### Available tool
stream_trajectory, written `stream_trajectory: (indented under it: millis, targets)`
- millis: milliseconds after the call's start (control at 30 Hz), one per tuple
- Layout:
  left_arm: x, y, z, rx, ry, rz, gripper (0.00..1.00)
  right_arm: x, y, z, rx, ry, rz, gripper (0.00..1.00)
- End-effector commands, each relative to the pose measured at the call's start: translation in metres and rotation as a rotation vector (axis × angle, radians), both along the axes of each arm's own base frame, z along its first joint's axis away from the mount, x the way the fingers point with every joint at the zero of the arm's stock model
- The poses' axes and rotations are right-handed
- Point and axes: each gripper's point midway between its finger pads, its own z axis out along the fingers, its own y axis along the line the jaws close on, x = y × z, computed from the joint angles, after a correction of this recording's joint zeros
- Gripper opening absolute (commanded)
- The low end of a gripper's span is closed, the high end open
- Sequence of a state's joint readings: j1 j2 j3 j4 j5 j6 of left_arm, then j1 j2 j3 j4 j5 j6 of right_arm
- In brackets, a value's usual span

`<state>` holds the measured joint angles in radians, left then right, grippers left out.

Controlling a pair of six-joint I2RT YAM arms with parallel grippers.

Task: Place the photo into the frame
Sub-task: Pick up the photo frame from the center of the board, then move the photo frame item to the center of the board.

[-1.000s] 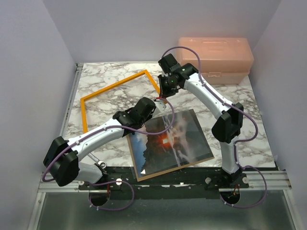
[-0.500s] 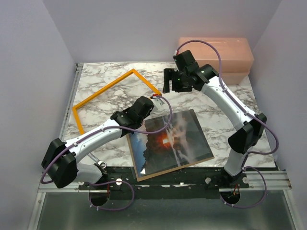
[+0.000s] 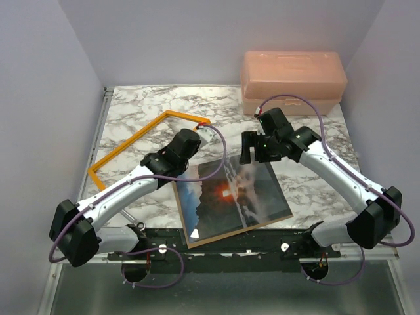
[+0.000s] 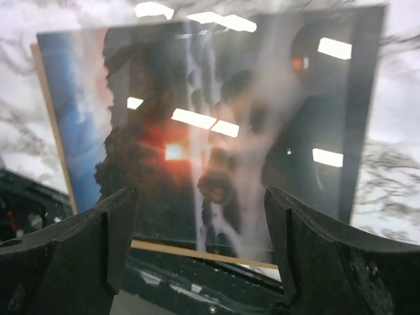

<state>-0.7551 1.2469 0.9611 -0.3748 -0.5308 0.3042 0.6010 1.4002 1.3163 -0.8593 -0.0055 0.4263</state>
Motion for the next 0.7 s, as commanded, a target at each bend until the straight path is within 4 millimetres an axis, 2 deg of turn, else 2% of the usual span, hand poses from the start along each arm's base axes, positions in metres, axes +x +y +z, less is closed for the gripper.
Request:
stream_trajectory:
  millis: [0, 67, 200, 333, 467, 567, 667]
  targets:
    - [0.013, 0.009, 0.044, -0.181, -0.087, 0.072, 0.0, -0.023, 0.036, -0.01, 0.185, 0.074, 0.135, 0.84]
    - [0.018, 0.015, 0.054, -0.204, -0.104, 0.079, 0.0, -0.03, 0.05, -0.018, 0.219, 0.102, 0.169, 0.84]
    - [0.032, 0.029, 0.069, -0.235, -0.123, 0.117, 0.0, -0.042, 0.095, -0.028, 0.253, 0.109, 0.265, 0.84]
    - [0.042, 0.051, 0.074, -0.261, -0.136, 0.187, 0.0, -0.051, 0.144, -0.031, 0.286, 0.089, 0.363, 0.83]
    - [0.044, 0.07, 0.078, -0.301, -0.147, 0.248, 0.0, -0.071, 0.197, -0.037, 0.342, 0.072, 0.474, 0.78]
    - [0.044, 0.082, 0.081, -0.326, -0.162, 0.277, 0.0, -0.088, 0.234, -0.052, 0.358, 0.081, 0.543, 0.71]
    - [0.043, 0.098, 0.084, -0.353, -0.193, 0.353, 0.0, -0.103, 0.264, -0.076, 0.34, 0.117, 0.585, 0.65]
